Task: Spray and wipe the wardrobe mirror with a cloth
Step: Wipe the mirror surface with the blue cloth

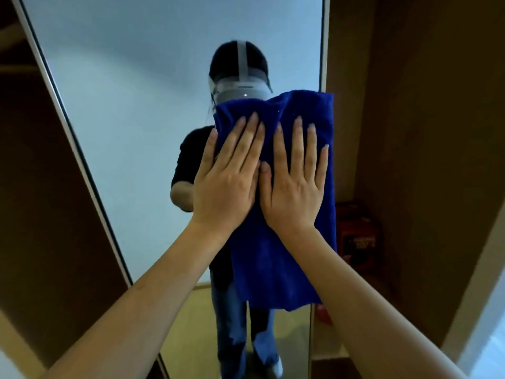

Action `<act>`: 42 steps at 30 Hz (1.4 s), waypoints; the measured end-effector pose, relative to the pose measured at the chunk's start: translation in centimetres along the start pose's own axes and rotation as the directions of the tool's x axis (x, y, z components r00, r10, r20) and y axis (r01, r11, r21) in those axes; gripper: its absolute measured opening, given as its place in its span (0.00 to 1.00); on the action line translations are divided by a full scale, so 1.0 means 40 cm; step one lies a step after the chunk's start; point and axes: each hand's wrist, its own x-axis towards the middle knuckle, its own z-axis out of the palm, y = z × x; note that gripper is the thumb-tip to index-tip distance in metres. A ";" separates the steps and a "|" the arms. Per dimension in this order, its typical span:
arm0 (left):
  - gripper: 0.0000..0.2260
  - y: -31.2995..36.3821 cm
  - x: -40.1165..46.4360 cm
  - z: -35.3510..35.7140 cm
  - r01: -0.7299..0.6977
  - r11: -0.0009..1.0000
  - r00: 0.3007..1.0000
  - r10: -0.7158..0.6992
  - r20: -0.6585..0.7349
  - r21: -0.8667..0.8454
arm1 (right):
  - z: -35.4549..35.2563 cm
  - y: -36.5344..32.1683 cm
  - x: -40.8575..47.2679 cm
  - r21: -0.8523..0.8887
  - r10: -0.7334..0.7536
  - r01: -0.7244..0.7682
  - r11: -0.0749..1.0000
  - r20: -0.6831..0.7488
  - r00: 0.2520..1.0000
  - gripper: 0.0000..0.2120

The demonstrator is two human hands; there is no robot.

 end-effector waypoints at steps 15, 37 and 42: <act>0.21 0.086 -0.300 0.014 0.023 1.000 0.994 -0.024 0.104 0.017 | 0.054 0.003 -0.317 -0.016 0.015 -0.013 1.000 0.153 0.988 0.26; 0.19 0.330 -0.962 0.177 0.062 0.996 0.982 -0.049 0.183 -0.070 | 0.177 0.108 -0.989 -0.010 -0.063 0.068 0.998 0.243 0.968 0.26; 0.20 0.412 -1.119 0.234 0.059 0.994 0.988 -0.044 0.151 -0.093 | 0.208 0.165 -1.155 -0.047 -0.081 0.092 0.995 0.198 0.977 0.26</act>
